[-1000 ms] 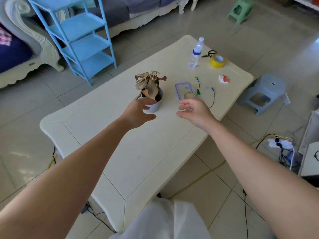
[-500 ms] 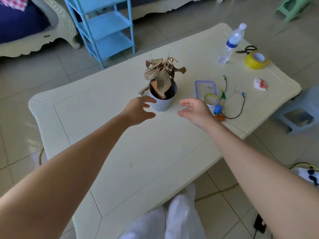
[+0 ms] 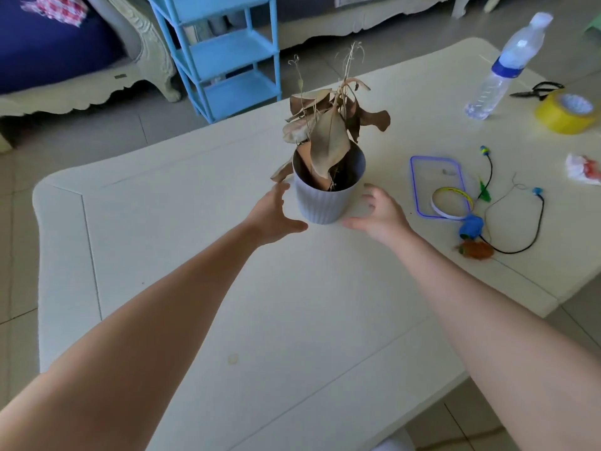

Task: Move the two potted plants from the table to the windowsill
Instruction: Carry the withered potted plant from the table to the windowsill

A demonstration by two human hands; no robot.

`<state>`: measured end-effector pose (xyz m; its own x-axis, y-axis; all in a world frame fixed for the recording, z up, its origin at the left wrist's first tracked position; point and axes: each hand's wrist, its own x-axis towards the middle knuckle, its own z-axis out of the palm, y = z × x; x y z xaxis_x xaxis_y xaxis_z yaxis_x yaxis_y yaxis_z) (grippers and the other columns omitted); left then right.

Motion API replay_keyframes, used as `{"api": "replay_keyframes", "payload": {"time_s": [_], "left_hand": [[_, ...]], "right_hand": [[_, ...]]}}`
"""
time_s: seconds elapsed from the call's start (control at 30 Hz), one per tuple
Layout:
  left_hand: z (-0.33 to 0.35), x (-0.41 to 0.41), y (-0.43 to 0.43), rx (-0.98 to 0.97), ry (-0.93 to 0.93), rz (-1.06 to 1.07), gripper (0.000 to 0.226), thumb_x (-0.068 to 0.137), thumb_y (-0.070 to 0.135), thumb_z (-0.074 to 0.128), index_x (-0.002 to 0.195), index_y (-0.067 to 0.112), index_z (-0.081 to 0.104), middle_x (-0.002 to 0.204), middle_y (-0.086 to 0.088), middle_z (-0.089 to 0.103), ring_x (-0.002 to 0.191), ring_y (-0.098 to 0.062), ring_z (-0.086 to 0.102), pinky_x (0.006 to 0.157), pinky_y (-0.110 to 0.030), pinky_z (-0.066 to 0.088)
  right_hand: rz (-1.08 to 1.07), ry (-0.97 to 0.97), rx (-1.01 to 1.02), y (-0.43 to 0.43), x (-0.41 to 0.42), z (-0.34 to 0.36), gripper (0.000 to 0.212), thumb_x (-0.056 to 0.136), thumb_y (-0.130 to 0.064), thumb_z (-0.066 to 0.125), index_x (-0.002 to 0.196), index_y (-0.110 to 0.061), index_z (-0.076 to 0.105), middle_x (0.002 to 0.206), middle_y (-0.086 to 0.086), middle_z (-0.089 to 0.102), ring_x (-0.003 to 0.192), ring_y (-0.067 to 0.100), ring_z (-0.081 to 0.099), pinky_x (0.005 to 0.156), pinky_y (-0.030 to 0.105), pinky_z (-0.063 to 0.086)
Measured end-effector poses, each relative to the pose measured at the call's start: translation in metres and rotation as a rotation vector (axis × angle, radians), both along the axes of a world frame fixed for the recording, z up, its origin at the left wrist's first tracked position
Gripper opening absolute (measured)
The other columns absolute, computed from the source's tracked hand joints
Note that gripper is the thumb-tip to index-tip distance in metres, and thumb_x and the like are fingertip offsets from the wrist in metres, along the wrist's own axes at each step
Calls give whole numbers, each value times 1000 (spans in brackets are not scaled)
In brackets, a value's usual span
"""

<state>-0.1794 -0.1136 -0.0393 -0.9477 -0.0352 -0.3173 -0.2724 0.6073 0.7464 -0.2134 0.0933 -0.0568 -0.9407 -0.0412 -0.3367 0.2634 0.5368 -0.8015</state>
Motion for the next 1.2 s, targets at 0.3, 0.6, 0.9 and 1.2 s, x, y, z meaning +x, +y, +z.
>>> {"api": "replay_keyframes", "payload": {"time_s": [0.3,0.6,0.9,1.2], "left_hand": [[-19,-14,19,263,92,0,101,72,6,74,147,25,9,156,3,19,143,-18,21,109,-27,27],[-16,-1,26,447,24,172,75,73,-7,68,131,10,23,146,-2,30,140,-18,29,92,-22,32],[20,13,23,374,87,83,90,74,-4,69,142,19,15,151,1,24,136,-14,29,109,-32,29],[103,24,12,361,246,67,91,73,-2,70,142,21,16,137,13,28,126,-8,33,102,-28,31]], "right_hand": [[112,1,-139,-9,-20,-15,126,42,-38,87,147,-32,18,153,-1,35,140,23,35,110,50,37],[104,33,-175,-18,-18,-19,113,46,-22,93,140,-21,29,142,1,47,130,24,45,105,46,45],[64,82,-192,-19,-15,20,99,55,-12,89,137,-12,33,139,4,48,121,15,46,90,28,42],[72,137,-208,-30,-3,113,106,48,-33,87,137,-17,32,142,0,46,129,21,47,100,43,48]]}}
